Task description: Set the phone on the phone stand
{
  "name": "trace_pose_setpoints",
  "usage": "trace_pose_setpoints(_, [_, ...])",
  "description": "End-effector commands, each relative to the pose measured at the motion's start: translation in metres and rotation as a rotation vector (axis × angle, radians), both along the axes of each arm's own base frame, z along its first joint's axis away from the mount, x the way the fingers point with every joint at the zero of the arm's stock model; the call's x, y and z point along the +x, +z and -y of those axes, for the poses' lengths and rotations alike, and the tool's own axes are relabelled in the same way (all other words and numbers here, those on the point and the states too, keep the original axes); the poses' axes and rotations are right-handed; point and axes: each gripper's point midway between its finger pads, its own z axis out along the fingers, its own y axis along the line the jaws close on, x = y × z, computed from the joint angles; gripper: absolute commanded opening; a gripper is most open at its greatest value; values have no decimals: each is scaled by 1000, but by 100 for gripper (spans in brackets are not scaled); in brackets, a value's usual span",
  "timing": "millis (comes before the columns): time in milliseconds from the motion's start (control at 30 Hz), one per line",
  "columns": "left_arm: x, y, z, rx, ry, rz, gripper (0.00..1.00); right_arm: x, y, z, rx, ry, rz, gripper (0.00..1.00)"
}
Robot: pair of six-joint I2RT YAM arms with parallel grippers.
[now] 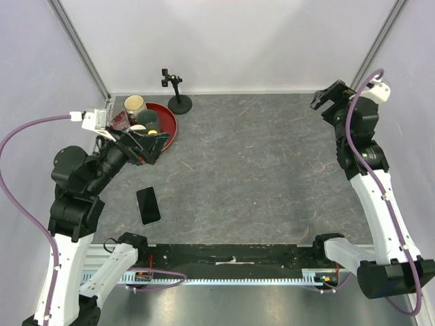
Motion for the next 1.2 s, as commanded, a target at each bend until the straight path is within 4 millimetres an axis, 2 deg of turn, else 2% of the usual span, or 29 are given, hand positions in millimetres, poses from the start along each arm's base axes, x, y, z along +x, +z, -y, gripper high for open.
trace_pose_setpoints(0, [-12,-19,11,31,-82,-107,100,37,-9,-42,28,124,2,98])
trace_pose_setpoints(67, [-14,-33,8,48,-68,-161,100,49,-16,-66,19,180,-15,98])
trace_pose_setpoints(100, [-15,-37,6,53,-59,-177,100,61,-27,-80,5,219,-46,98])
trace_pose_setpoints(200, [-15,-53,3,66,-41,-231,100,81,-48,-121,-6,341,-92,98])
trace_pose_setpoints(267, [-13,-65,3,75,-40,-267,99,84,-57,-158,-4,475,-96,98])
trace_pose_setpoints(300, [-12,-70,4,75,-41,-283,99,90,-70,-172,-1,511,-115,98])
trace_pose_setpoints(367, [-6,-85,5,75,-37,-330,99,87,-74,-212,14,645,-94,98])
trace_pose_setpoints(400, [-4,-90,6,69,-34,-349,99,90,-86,-225,15,674,-112,98])
trace_pose_setpoints(433, [2,-102,7,72,-32,-384,99,90,-89,-235,25,690,-114,98])
trace_pose_setpoints(467, [6,-107,8,71,-28,-402,99,91,-97,-249,35,714,-118,98])
trace_pose_setpoints(533, [17,-116,12,56,-28,-430,99,93,-99,-263,78,734,-99,98])
trace_pose_setpoints(567, [25,-122,15,54,-35,-451,99,93,-108,-274,119,762,-111,98])
trace_pose_setpoints(600, [32,-122,18,40,-38,-453,99,93,-114,-278,138,767,-112,98])
trace_pose_setpoints(633, [38,-125,21,36,-41,-460,99,97,-110,-282,157,771,-71,98])
trace_pose_setpoints(667, [49,-134,24,37,-46,-493,98,101,-117,-284,192,760,-75,98])
trace_pose_setpoints(700, [55,-136,27,37,-50,-499,98,104,-125,-283,204,738,-75,98])
trace_pose_setpoints(733, [64,-133,29,34,-49,-483,98,111,-119,-283,215,722,-27,98])
trace_pose_setpoints(767, [72,-135,30,38,-43,-489,97,117,-129,-284,232,706,-28,98])
trace_pose_setpoints(800, [85,-144,31,53,-36,-512,97,123,-133,-283,258,676,-13,98])
trace_pose_setpoints(833, [97,-139,33,54,-31,-487,97,130,-125,-284,277,670,40,98])
trace_pose_setpoints(867, [107,-139,31,59,-8,-481,97,138,-140,-287,278,663,32,98])
trace_pose_setpoints(900, [122,-150,32,70,10,-507,98,146,-130,-290,290,665,80,98])
trace_pose_setpoints(967, [148,-137,25,65,64,-449,100,160,-138,-295,286,679,92,98])
trace_pose_setpoints(1000, [159,-131,24,66,83,-424,100,164,-135,-298,263,697,126,98])
trace_pose_setpoints(1033, [174,-137,20,69,107,-427,100,163,-135,-305,248,749,139,98])
trace_pose_setpoints(1067, [188,-133,15,64,140,-398,100,167,-143,-311,225,782,144,98])
trace_pose_setpoints(1100, [199,-123,12,55,156,-364,100,167,-140,-315,206,824,181,98])
trace_pose_setpoints(1133, [217,-132,4,54,184,-378,100,164,-145,-321,187,871,185,98])
trace_pose_setpoints(1167, [229,-129,-1,45,200,-355,100,168,-156,-319,187,880,179,98])
